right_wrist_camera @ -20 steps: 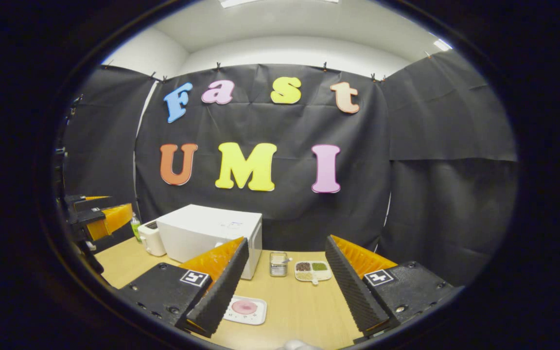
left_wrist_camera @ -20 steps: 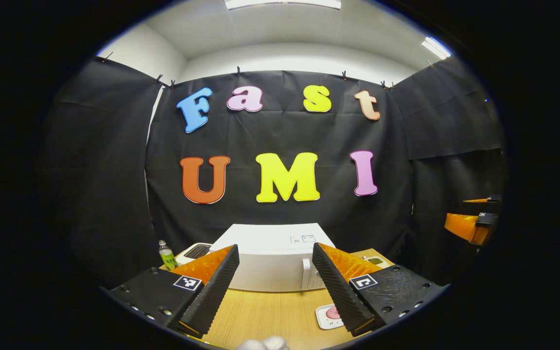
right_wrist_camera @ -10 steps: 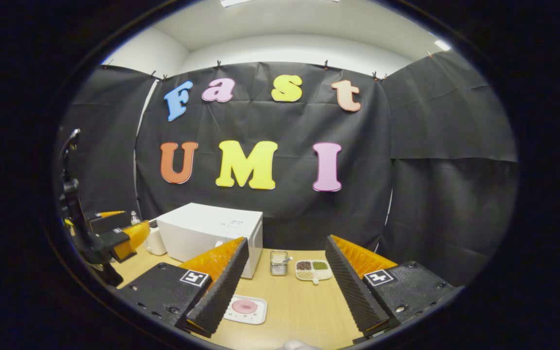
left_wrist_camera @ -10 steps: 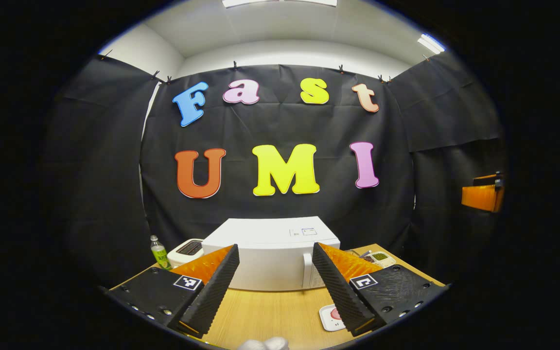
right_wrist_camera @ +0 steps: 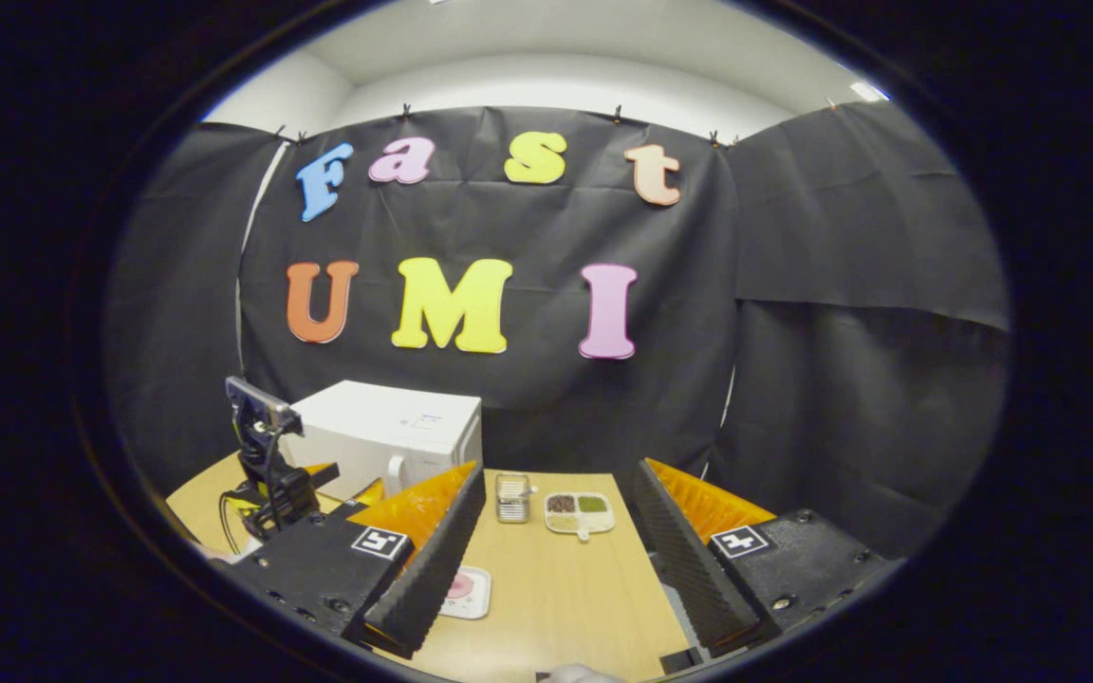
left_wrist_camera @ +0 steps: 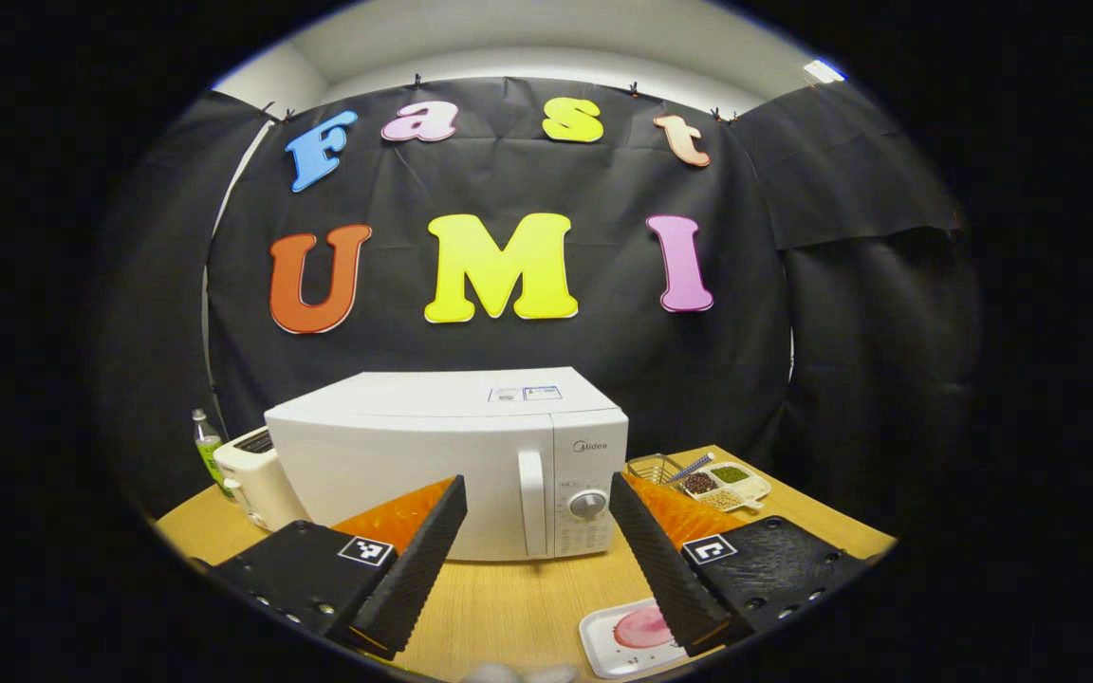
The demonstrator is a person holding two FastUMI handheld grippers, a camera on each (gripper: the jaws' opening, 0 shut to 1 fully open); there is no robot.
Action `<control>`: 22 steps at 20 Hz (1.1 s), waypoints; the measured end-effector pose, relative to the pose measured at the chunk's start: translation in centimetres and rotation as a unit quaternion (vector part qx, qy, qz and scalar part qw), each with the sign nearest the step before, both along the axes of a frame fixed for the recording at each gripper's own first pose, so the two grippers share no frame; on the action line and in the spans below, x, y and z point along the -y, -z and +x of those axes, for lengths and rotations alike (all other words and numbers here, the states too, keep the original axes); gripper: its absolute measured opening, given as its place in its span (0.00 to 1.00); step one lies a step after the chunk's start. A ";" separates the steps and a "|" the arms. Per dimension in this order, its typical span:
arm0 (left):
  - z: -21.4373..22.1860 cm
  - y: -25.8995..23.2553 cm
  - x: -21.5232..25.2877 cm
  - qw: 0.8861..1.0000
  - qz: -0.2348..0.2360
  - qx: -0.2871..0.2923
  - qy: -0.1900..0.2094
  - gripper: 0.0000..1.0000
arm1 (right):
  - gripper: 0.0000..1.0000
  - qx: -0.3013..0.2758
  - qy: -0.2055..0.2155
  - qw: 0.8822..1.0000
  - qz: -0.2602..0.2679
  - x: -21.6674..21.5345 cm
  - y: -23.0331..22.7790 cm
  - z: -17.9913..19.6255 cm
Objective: Open the microwave oven with the left hand, put the food in, and close the microwave oven.
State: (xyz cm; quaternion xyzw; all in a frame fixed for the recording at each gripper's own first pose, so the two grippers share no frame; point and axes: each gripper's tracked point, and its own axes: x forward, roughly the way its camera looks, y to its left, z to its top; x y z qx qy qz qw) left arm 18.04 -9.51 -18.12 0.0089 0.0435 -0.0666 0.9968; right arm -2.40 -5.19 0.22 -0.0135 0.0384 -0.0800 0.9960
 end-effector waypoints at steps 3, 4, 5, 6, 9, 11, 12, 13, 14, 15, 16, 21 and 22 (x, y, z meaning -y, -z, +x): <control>4.6 3.8 0.3 0.999 0.006 -0.033 -0.014 0.95 | 1.00 -0.017 0.020 1.000 0.002 1.4 0.8 -0.4; 5.7 4.8 0.3 0.999 0.009 -0.045 -0.018 0.95 | 0.92 -0.021 0.027 0.999 0.000 1.9 0.9 -0.4; 6.8 5.4 0.2 0.998 0.016 -0.049 -0.023 0.95 | 1.00 -0.025 0.034 0.999 -0.005 2.4 1.2 -0.5; 7.7 5.7 0.2 0.998 0.017 -0.047 -0.025 0.95 | 1.00 -0.027 0.038 0.999 -0.009 2.8 1.3 -0.5; 9.1 6.3 0.5 0.998 0.009 -0.046 -0.029 0.95 | 1.00 -0.032 0.046 0.998 -0.012 3.3 2.2 0.0; 9.6 6.6 0.4 0.998 0.002 -0.052 -0.029 0.89 | 1.00 -0.046 0.036 0.998 -0.002 2.5 2.9 0.2; 9.9 6.6 0.7 0.998 -0.003 -0.052 -0.022 0.86 | 1.00 -0.048 0.033 0.998 -0.002 2.2 2.9 0.2; 10.0 6.5 0.6 0.998 -0.006 -0.051 -0.022 0.78 | 1.00 -0.046 0.033 0.998 -0.006 2.4 2.8 0.2; 10.1 6.5 0.0 0.998 0.000 -0.051 -0.030 0.77 | 1.00 -0.046 0.033 0.998 -0.010 2.4 2.6 0.2; 9.9 6.7 -0.4 0.998 -0.001 -0.056 -0.030 0.63 | 1.00 -0.045 0.032 0.998 -0.012 2.2 2.5 0.3; 9.8 6.8 0.2 0.998 -0.011 -0.058 -0.014 0.48 | 1.00 -0.044 0.031 0.998 -0.011 2.1 2.4 0.3; 9.5 7.0 0.2 0.998 -0.011 -0.067 -0.012 0.14 | 1.00 -0.040 0.028 0.999 -0.012 1.0 2.0 0.4; 9.6 7.3 0.3 0.997 -0.015 -0.071 -0.007 0.13 | 1.00 -0.038 0.027 0.999 -0.012 0.8 1.8 0.3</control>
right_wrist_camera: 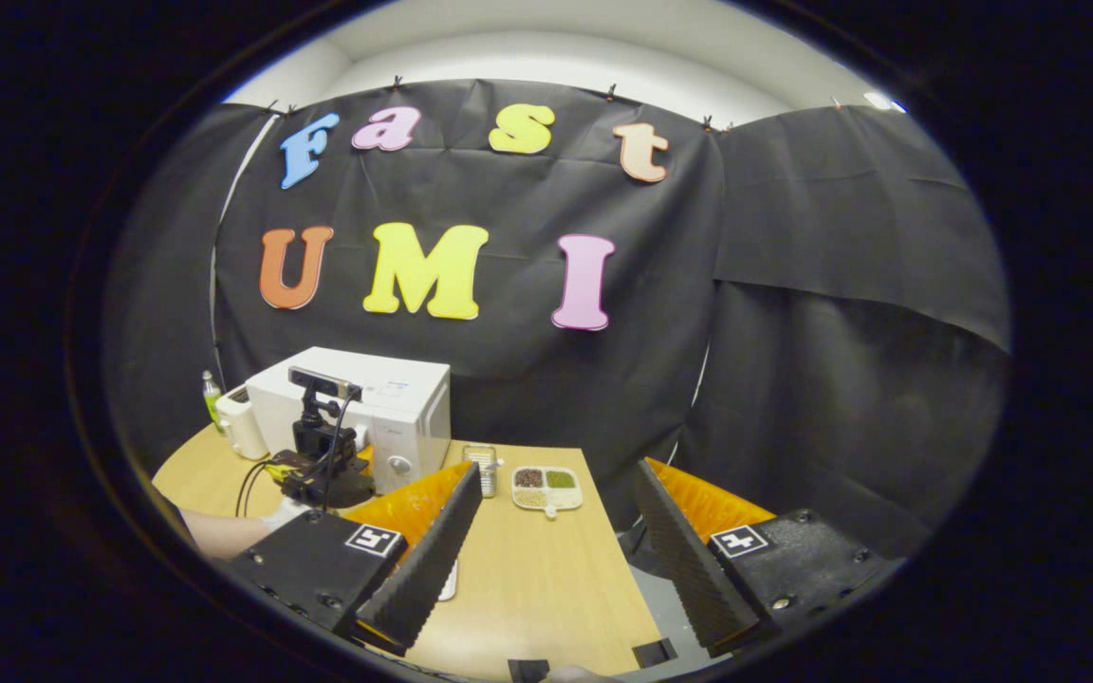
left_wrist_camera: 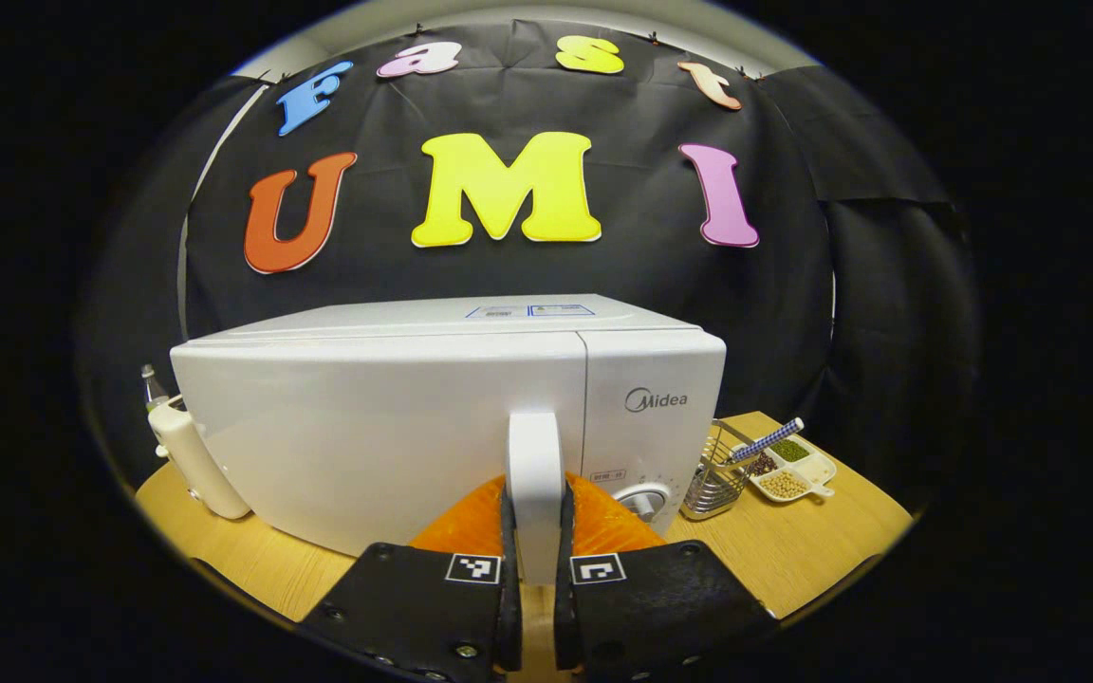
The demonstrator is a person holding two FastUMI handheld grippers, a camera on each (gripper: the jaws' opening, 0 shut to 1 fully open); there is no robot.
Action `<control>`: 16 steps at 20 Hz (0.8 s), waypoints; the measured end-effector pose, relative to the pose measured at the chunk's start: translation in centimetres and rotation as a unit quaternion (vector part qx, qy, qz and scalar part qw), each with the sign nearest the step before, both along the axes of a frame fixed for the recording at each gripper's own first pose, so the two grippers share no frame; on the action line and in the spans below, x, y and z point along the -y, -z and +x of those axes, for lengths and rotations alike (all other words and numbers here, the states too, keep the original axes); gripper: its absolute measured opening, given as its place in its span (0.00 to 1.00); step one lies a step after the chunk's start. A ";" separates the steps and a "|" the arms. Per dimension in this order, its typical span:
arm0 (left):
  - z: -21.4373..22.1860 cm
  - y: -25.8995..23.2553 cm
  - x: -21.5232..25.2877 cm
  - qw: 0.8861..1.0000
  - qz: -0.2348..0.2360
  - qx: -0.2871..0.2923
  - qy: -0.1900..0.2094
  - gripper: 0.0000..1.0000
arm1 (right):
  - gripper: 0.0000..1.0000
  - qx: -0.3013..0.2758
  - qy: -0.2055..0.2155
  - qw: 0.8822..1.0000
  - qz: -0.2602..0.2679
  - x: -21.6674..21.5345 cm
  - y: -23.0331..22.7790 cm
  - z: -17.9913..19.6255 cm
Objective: Open the microwave oven with the left hand, put the food in, and close the microwave oven.
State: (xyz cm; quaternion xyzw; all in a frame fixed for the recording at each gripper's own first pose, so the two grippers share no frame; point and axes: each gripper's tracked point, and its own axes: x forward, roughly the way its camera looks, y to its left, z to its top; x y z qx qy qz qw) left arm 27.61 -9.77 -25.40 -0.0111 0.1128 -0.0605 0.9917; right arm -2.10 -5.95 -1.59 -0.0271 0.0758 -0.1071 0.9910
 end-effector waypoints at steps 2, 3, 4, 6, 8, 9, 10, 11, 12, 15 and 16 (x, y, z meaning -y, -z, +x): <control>-0.1 0.1 0.0 1.000 -0.002 -0.005 0.008 0.10 | 1.00 0.003 0.000 1.000 0.000 -0.3 -0.2 -0.2; -0.1 0.0 -0.1 1.000 -0.001 -0.005 0.009 0.10 | 1.00 0.006 0.000 1.000 0.002 -0.3 -0.2 -0.3; -0.2 0.0 -0.1 1.000 -0.001 -0.007 0.009 0.10 | 1.00 0.008 0.001 1.000 0.004 -0.5 -0.3 -0.6; -0.5 0.2 0.0 1.000 -0.005 -0.016 0.010 0.10 | 1.00 0.010 0.003 1.000 0.004 -0.5 -0.3 -0.9; -2.6 0.1 -0.5 1.000 0.000 -0.007 0.014 0.10 | 1.00 0.009 0.007 1.000 0.005 -0.3 0.0 -1.4; -3.9 0.1 -0.7 1.000 0.006 -0.004 0.022 0.10 | 1.00 0.007 0.006 1.000 0.008 -0.3 0.3 -1.7; -5.2 0.1 -1.1 1.000 0.009 0.003 0.027 0.10 | 1.00 0.005 0.004 1.000 0.011 -0.3 0.5 -1.9; -6.8 0.2 -1.7 0.999 0.010 -0.002 0.032 0.10 | 1.00 0.003 0.000 1.000 0.014 -0.4 0.7 -2.0; -8.2 0.3 -2.4 0.999 0.008 -0.002 0.035 0.10 | 1.00 0.001 -0.005 1.000 0.016 -0.7 0.8 -1.9; -12.5 0.4 -4.9 0.999 0.013 -0.010 0.029 0.10 | 1.00 -0.005 -0.035 0.999 0.018 -2.5 1.3 -1.1; -13.7 0.4 -5.9 1.000 0.016 -0.010 0.023 0.10 | 1.00 -0.006 -0.049 0.999 0.020 -3.5 1.4 -0.8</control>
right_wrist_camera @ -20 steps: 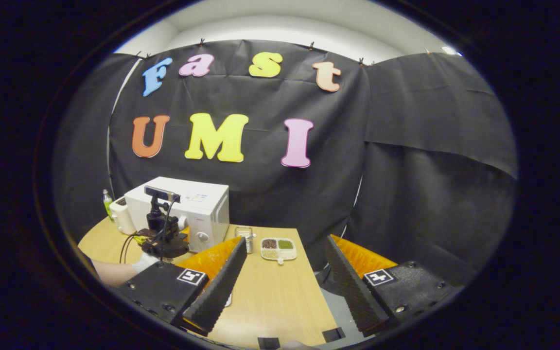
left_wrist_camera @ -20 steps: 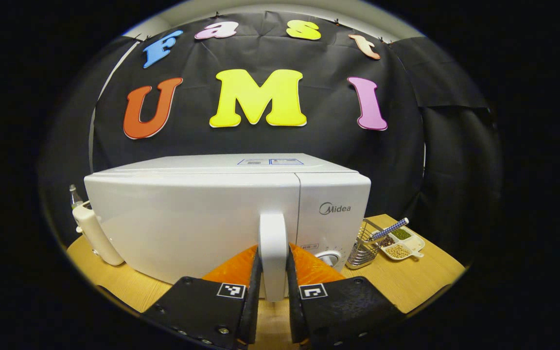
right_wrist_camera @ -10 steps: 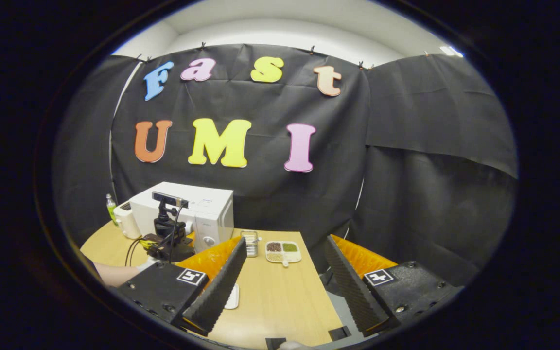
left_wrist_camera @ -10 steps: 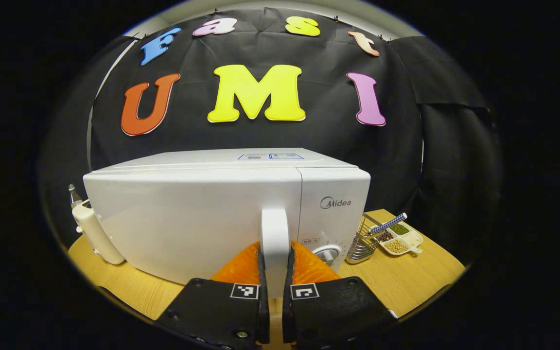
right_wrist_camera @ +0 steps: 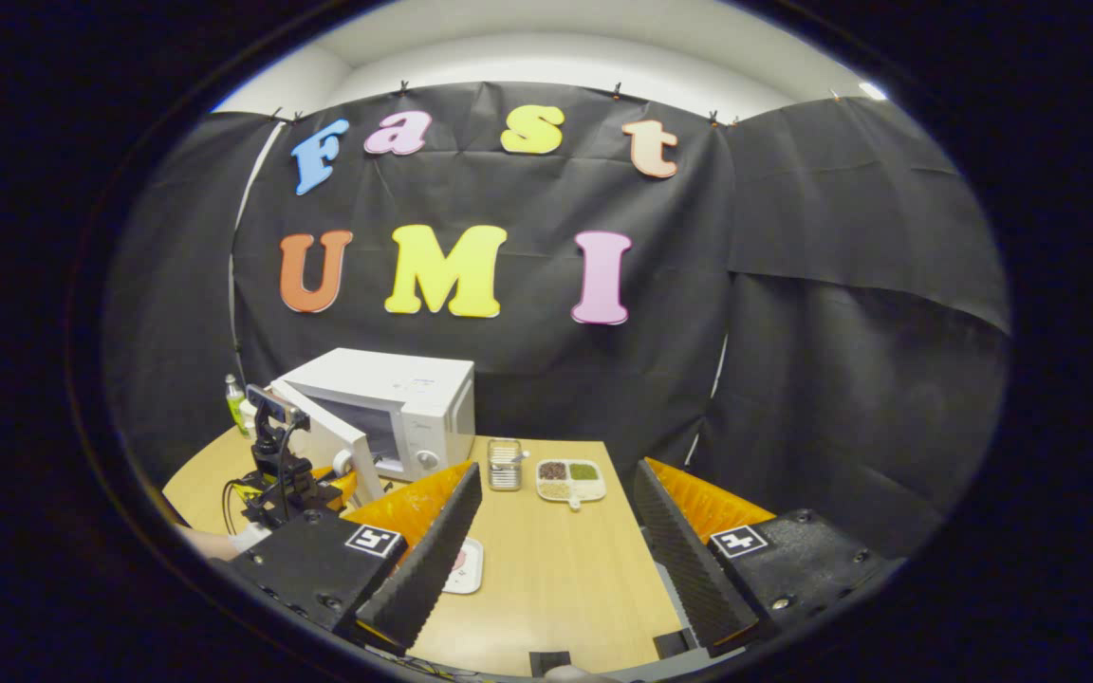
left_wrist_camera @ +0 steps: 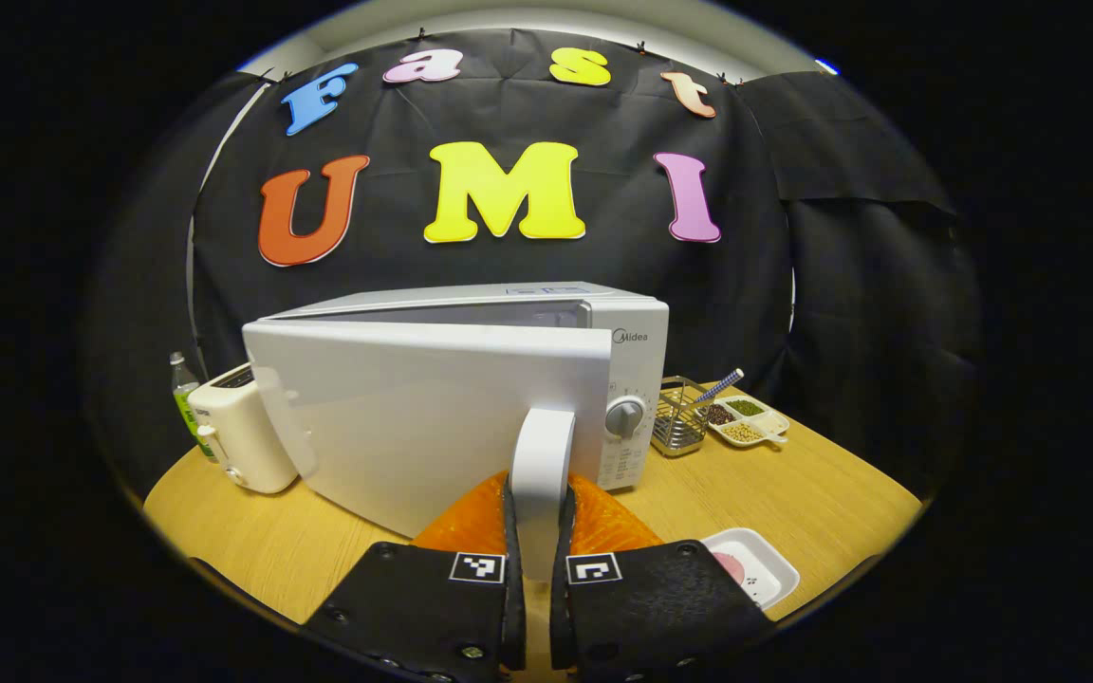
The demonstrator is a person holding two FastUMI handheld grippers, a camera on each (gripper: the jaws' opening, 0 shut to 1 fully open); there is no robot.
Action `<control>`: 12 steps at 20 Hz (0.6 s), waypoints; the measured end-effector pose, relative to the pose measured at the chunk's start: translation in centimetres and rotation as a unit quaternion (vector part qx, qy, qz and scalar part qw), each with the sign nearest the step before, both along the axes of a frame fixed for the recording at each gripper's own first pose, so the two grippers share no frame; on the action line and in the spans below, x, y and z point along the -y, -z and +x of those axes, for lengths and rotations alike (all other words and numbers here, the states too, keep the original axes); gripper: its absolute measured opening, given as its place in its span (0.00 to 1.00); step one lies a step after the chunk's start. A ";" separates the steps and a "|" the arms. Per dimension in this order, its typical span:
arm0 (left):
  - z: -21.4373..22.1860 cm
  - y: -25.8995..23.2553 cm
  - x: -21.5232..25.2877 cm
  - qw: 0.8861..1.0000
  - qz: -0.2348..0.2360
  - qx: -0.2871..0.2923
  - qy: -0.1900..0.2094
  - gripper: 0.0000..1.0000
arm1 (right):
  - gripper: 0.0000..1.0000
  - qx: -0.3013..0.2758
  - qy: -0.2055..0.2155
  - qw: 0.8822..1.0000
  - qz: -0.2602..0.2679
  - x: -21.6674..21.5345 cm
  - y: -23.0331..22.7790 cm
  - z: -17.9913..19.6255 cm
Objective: Open the microwave oven with the left hand, put the food in, and close the microwave oven.
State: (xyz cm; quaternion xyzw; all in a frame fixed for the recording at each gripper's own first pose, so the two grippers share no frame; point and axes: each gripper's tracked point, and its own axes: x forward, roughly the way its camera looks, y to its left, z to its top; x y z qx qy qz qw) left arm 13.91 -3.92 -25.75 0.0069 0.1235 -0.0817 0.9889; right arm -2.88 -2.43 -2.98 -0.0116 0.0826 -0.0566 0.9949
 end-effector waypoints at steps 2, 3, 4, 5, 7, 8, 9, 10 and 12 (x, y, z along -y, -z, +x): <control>-2.5 0.1 -2.1 1.000 0.005 -0.003 -0.015 0.10 | 1.00 0.003 -0.026 1.000 0.001 -1.9 -0.1 0.5; -3.3 0.3 -3.2 1.000 0.011 -0.005 -0.024 0.10 | 1.00 0.004 -0.037 0.999 -0.001 -2.8 -0.2 0.7; -4.2 0.2 -4.1 0.999 0.018 -0.004 -0.032 0.10 | 1.00 0.007 -0.047 0.999 -0.002 -3.7 -0.2 0.9; -5.1 0.0 -5.0 0.999 0.024 -0.004 -0.038 0.12 | 1.00 0.010 -0.057 0.998 -0.004 -4.5 -0.3 1.1; -6.1 0.2 -6.4 0.998 0.024 -0.009 -0.049 0.13 | 0.96 0.014 -0.069 0.997 -0.006 -5.7 -0.4 1.3; -6.8 0.2 -7.2 0.998 0.031 -0.009 -0.061 0.14 | 1.00 0.017 -0.075 0.997 -0.004 -6.1 -0.6 1.4; -6.7 0.1 -7.8 0.997 0.044 -0.007 -0.071 0.21 | 1.00 0.019 -0.078 0.997 -0.002 -6.5 -0.7 1.4; -7.2 -0.2 -9.0 0.994 0.063 -0.001 -0.085 0.27 | 1.00 0.020 -0.080 0.997 -0.001 -6.8 -0.6 1.3; -7.4 -0.6 -10.5 0.993 0.073 0.007 -0.096 0.76 | 1.00 0.018 -0.083 0.996 -0.001 -7.1 -0.4 1.4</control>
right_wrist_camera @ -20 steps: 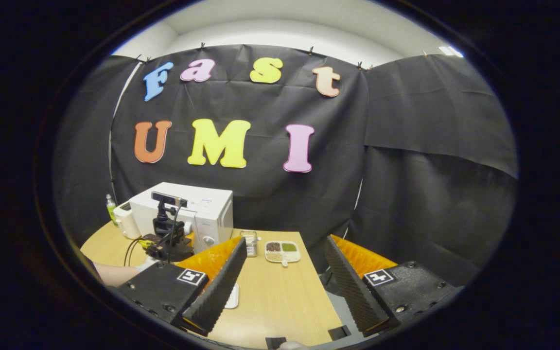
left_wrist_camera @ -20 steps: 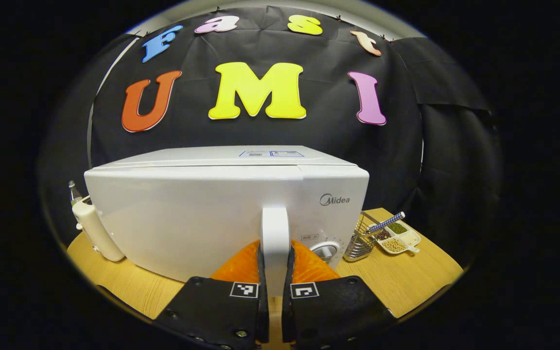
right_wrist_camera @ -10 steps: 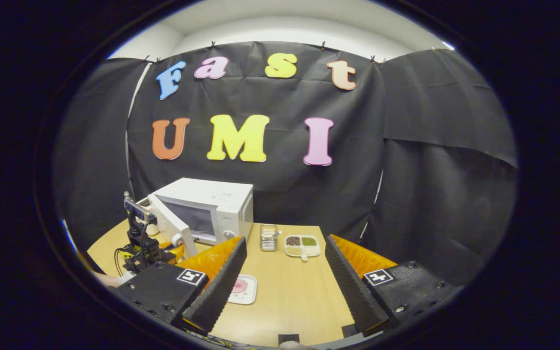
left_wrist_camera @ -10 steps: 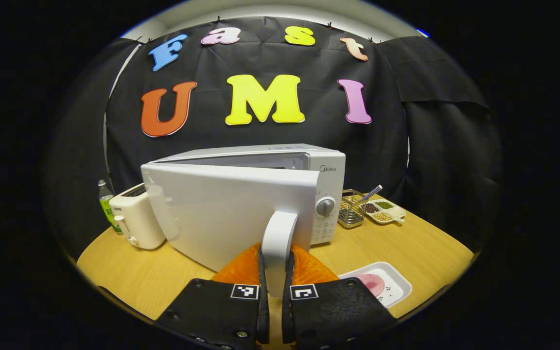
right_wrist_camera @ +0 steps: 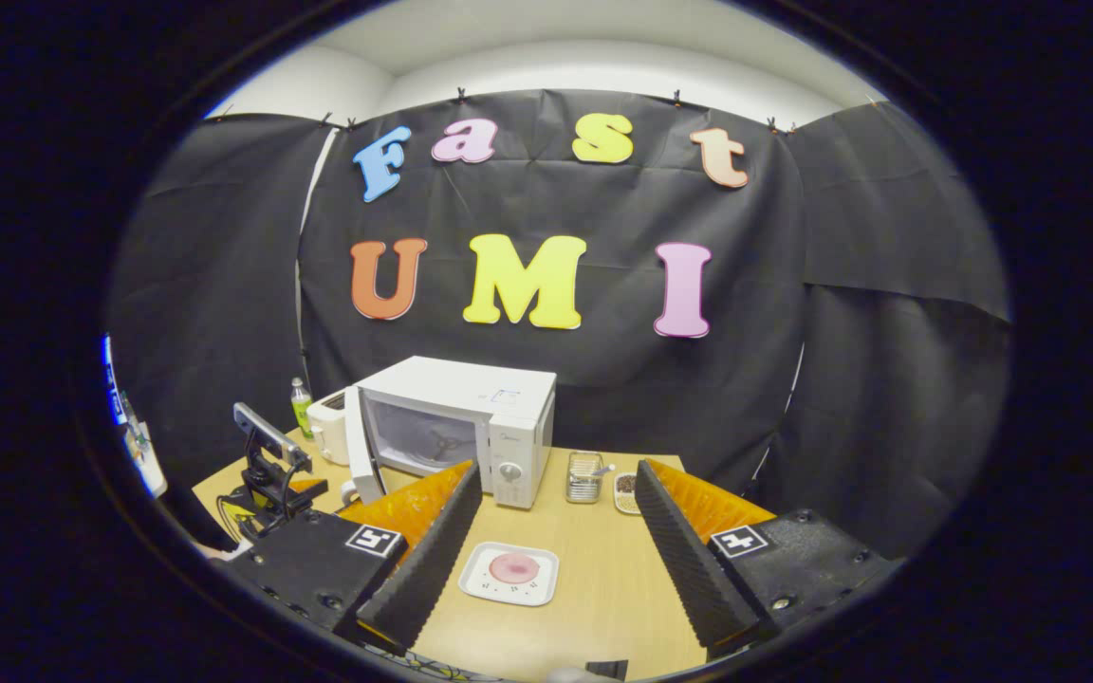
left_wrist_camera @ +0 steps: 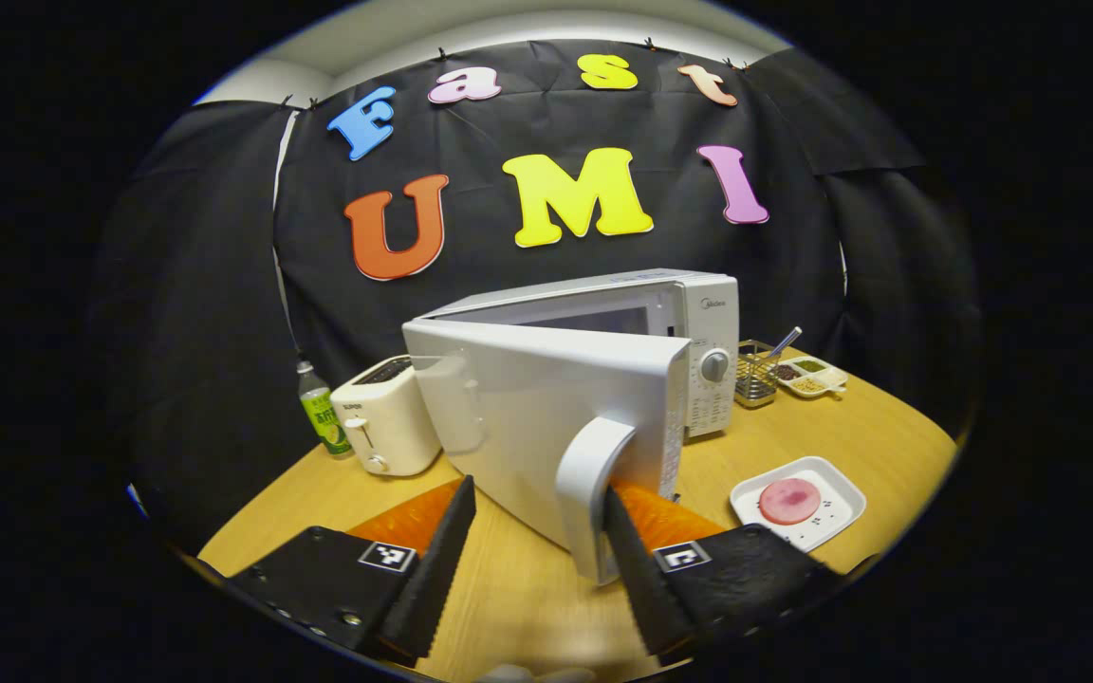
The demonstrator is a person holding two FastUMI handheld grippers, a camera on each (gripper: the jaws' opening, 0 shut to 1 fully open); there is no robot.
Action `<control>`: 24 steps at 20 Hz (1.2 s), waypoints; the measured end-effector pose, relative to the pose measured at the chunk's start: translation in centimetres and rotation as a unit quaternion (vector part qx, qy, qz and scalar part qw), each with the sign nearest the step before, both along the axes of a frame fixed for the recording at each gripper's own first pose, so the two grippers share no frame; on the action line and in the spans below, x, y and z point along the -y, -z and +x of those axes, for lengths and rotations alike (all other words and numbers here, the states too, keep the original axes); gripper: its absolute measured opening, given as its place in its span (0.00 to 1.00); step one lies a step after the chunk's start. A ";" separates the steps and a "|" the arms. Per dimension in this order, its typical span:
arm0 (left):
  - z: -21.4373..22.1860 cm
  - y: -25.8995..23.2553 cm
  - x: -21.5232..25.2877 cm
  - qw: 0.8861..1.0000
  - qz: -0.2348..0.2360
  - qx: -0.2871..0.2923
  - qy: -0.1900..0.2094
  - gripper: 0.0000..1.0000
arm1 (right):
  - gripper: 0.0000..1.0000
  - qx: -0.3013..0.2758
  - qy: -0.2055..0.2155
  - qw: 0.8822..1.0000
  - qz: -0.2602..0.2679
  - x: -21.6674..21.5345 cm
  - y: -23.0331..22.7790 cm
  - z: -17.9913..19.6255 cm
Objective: Open the microwave oven with the left hand, put the food in, and close the microwave oven.
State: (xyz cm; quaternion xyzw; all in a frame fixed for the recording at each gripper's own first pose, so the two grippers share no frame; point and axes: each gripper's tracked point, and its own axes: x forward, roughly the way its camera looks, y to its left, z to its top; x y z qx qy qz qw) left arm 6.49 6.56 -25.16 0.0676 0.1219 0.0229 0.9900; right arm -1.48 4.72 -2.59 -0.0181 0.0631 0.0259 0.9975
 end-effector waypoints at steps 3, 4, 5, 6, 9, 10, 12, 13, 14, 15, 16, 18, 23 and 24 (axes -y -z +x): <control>-0.5 -0.8 -0.8 1.000 0.004 0.010 -0.002 0.95 | 1.00 -0.004 -0.004 1.000 0.002 -0.6 0.4 -0.1; -0.9 -0.7 -1.4 1.000 0.005 0.010 -0.007 0.95 | 1.00 -0.005 -0.006 1.000 0.000 -0.8 0.4 -0.1; -1.3 -0.8 -1.8 1.000 0.003 0.010 -0.011 0.95 | 1.00 -0.004 -0.006 1.000 -0.002 -0.8 0.5 -0.1; -1.6 -0.7 -2.3 1.000 -0.001 0.008 -0.015 0.95 | 0.96 -0.004 -0.006 1.000 -0.004 -0.9 0.5 -0.1; -3.2 -0.6 -4.5 1.000 -0.006 0.004 -0.030 0.95 | 1.00 -0.010 -0.012 1.000 -0.004 -1.3 1.1 0.1; -3.7 -0.6 -5.4 0.999 -0.003 0.003 -0.036 0.95 | 1.00 -0.012 -0.017 1.000 -0.003 -1.5 1.3 0.2; -4.7 -0.4 -7.2 0.999 0.005 0.004 -0.047 0.95 | 1.00 -0.016 -0.025 1.000 -0.006 -2.0 1.9 0.6; -5.2 -0.5 -8.2 0.999 0.008 0.001 -0.052 0.95 | 1.00 -0.018 -0.027 0.999 -0.009 -2.0 2.3 0.9; -5.5 -0.3 -9.1 0.998 0.006 -0.002 -0.060 0.95 | 1.00 -0.022 -0.029 0.999 -0.009 -2.0 2.8 1.1; -6.0 -0.2 -9.8 0.998 0.002 -0.006 -0.066 0.95 | 1.00 -0.026 -0.031 0.999 -0.005 -2.1 3.3 1.4; -6.5 -0.1 -10.6 0.997 -0.003 -0.007 -0.071 0.95 | 1.00 -0.029 -0.035 0.999 0.000 -2.2 3.8 1.7; -7.4 -0.1 -12.0 0.997 -0.014 -0.008 -0.082 0.95 | 1.00 -0.041 -0.038 0.998 0.002 -2.1 5.1 2.4; -10.7 -0.2 -17.0 0.990 -0.002 -0.011 -0.140 0.95 | 1.00 -0.066 -0.052 0.996 0.008 -1.8 8.8 4.2; -11.4 -0.4 -17.5 0.988 -0.006 -0.013 -0.151 0.95 | 1.00 -0.074 -0.054 0.996 0.009 -1.5 10.0 4.8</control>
